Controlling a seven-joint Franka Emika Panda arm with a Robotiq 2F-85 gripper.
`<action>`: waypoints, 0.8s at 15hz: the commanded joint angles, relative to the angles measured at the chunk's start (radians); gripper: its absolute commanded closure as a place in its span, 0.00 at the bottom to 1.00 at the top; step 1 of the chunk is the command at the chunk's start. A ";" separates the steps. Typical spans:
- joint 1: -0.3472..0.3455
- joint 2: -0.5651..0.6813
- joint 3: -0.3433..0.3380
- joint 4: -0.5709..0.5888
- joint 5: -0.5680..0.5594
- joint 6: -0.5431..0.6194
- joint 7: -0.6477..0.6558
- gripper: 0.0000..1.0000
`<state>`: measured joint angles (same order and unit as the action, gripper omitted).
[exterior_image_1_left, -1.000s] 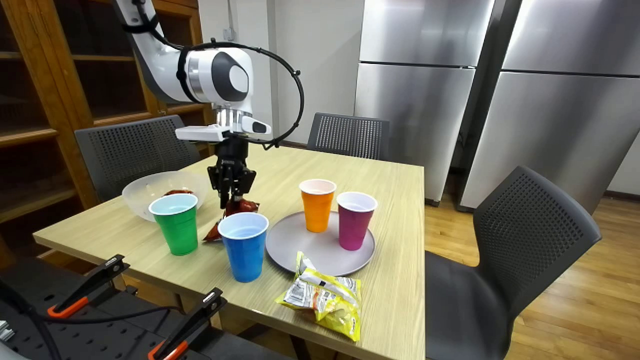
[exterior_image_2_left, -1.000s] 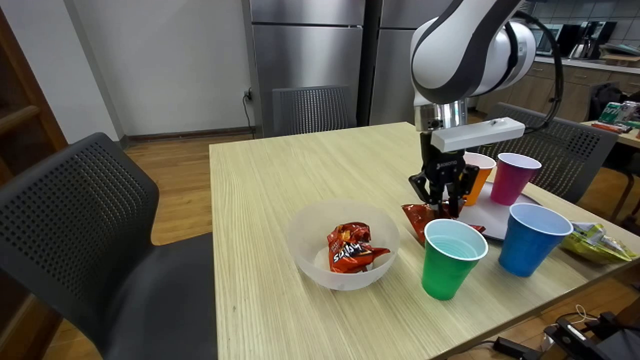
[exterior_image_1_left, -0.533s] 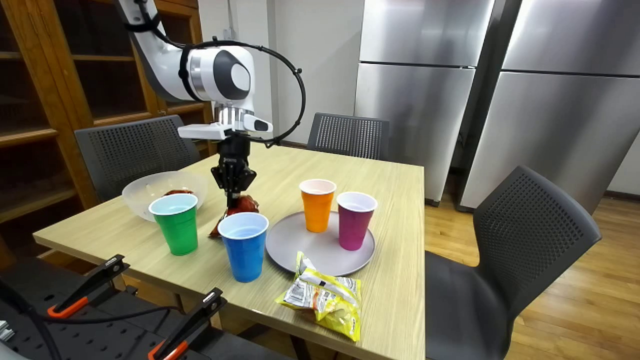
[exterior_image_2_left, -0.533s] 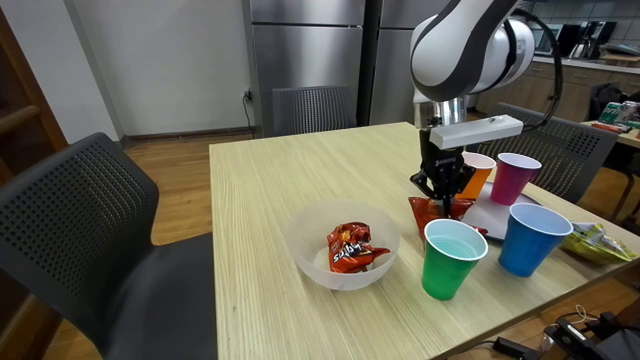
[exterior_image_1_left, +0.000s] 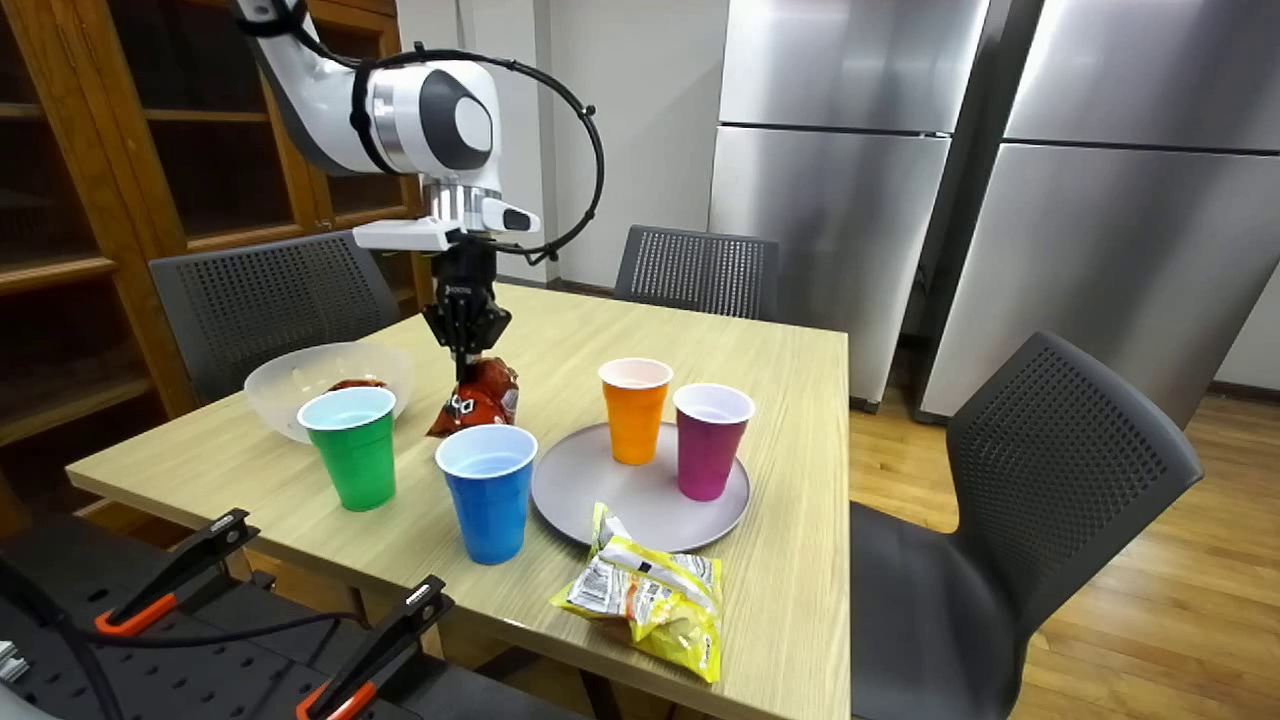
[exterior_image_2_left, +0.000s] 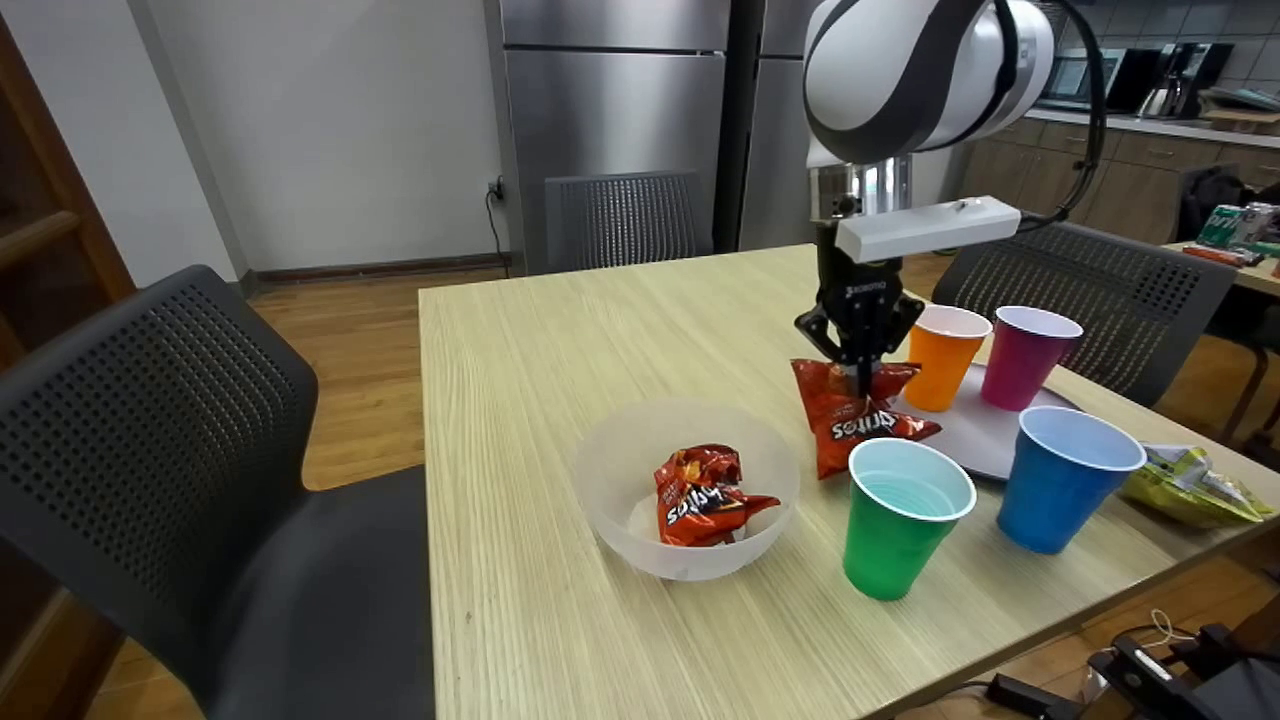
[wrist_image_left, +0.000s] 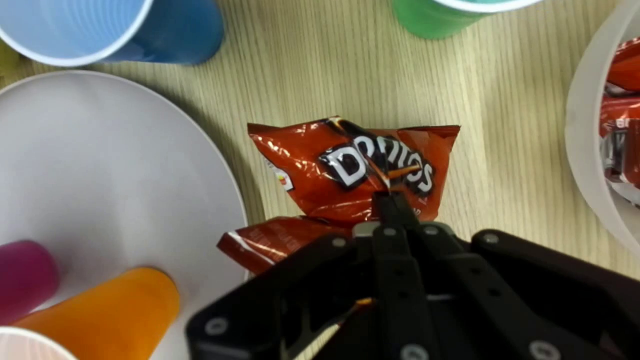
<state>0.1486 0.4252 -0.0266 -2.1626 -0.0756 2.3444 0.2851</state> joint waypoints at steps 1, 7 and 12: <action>0.039 -0.064 -0.001 0.005 -0.042 -0.016 0.071 1.00; 0.101 -0.128 0.015 0.036 -0.094 -0.011 0.180 1.00; 0.157 -0.153 0.040 0.050 -0.143 -0.013 0.284 1.00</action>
<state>0.2799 0.2991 -0.0059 -2.1163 -0.1701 2.3445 0.4845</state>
